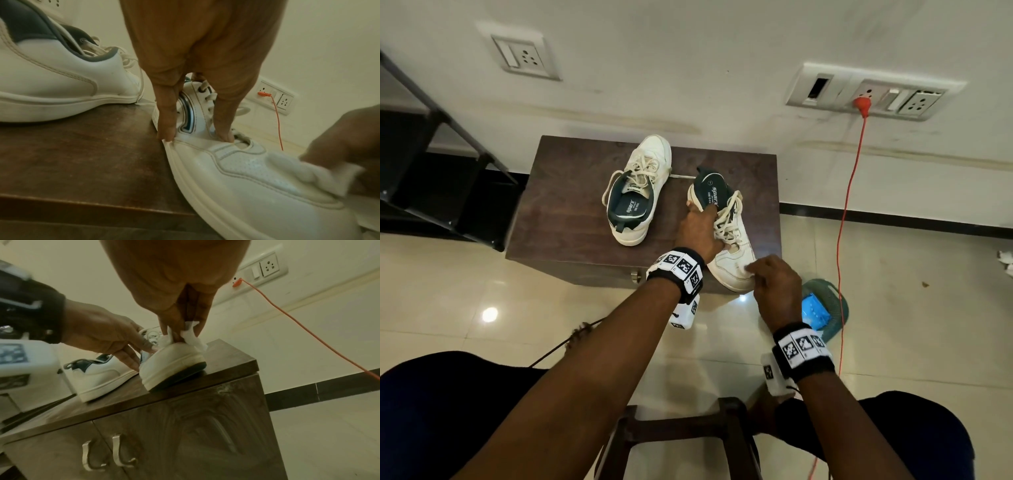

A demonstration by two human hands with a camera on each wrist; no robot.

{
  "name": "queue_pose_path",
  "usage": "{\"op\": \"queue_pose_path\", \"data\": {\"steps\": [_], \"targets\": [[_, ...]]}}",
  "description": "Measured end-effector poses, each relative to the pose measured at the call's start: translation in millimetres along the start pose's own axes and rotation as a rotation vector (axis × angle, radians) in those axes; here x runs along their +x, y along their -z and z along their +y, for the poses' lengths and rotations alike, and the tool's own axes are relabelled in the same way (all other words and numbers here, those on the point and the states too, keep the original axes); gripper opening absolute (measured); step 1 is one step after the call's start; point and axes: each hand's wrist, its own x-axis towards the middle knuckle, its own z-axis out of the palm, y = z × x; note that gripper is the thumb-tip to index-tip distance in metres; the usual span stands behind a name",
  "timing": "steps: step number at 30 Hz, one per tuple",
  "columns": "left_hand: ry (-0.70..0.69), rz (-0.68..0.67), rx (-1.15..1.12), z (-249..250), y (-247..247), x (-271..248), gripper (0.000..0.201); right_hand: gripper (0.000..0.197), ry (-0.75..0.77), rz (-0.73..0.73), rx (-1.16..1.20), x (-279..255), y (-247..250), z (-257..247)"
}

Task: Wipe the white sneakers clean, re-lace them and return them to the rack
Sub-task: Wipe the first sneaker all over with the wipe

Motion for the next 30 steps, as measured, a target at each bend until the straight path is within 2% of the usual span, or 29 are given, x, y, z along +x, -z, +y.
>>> {"op": "queue_pose_path", "data": {"steps": [3, 6, 10, 14, 20, 24, 30], "targets": [[0.008, 0.003, 0.011, 4, 1, 0, 0.056, 0.023, -0.026, 0.019, -0.06, -9, -7, -4], [0.007, 0.008, 0.004, 5, 4, -3, 0.052, 0.032, -0.058, 0.04, -0.065, -5, -26, -27], [0.006, -0.014, 0.02, 6, 7, -3, 0.051, 0.034, 0.033, -0.062, -0.114, -1, -47, -56], [0.0, -0.03, 0.015, 5, 7, -1, 0.057, 0.037, 0.033, -0.052, -0.098, -15, -29, -37], [0.004, -0.039, 0.015, 3, 8, 0, 0.053, 0.036, -0.162, 0.114, 0.084, -14, -8, -11], [0.008, -0.04, 0.048, 5, 7, 0, 0.058, 0.028, -0.08, -0.011, 0.075, -1, -24, -30], [-0.001, -0.042, 0.083, 7, 6, 1, 0.046, 0.015, 0.017, -0.206, 0.027, 14, -55, -43]]}}
